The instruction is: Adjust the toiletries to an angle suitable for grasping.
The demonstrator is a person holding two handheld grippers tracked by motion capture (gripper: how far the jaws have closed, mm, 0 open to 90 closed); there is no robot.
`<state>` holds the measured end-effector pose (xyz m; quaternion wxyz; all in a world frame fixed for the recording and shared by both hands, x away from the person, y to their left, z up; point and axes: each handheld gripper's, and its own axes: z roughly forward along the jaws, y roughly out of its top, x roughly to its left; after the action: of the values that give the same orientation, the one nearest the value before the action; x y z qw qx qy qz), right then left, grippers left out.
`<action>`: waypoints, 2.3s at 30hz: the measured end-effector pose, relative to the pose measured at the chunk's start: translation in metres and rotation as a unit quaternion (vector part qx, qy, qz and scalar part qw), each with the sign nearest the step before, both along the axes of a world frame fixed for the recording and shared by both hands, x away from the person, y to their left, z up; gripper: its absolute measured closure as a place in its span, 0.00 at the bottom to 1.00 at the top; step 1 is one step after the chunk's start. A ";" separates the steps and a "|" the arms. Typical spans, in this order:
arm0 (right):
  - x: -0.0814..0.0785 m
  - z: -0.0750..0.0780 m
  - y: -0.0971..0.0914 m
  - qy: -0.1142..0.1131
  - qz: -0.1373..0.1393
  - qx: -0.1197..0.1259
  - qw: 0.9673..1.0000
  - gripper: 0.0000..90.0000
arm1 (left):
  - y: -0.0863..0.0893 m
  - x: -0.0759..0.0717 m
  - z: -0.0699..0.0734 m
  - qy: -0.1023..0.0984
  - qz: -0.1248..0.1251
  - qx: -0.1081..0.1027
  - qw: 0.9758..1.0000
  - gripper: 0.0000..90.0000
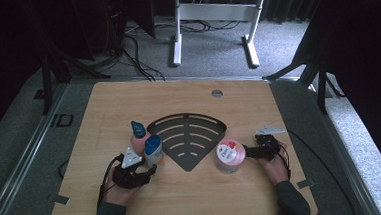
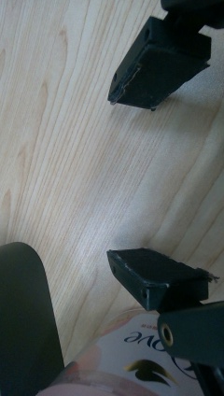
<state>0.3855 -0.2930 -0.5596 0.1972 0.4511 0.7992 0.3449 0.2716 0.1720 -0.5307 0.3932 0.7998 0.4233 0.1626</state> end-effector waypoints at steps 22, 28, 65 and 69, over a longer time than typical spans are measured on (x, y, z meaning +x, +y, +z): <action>0.000 0.000 0.000 0.000 0.000 0.000 1.000 0.22 | -0.053 -0.016 0.013 -0.053 -0.054 0.022 0.997 1.00; 0.000 0.000 0.000 0.000 0.000 0.000 1.000 0.22 | -0.056 -0.001 0.004 -0.044 -0.035 0.034 0.998 1.00; 0.000 0.000 0.000 0.000 0.000 0.000 1.000 0.22 | -0.039 0.023 0.001 -0.044 -0.044 0.059 0.996 0.96; 0.000 0.000 0.000 0.000 0.000 0.000 1.000 0.22 | -0.044 0.020 -0.004 -0.033 -0.054 0.058 0.996 0.90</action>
<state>0.3855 -0.2930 -0.5595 0.1971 0.4510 0.7995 0.3444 0.2919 0.1283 -0.5347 0.3678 0.8374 0.3560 0.1916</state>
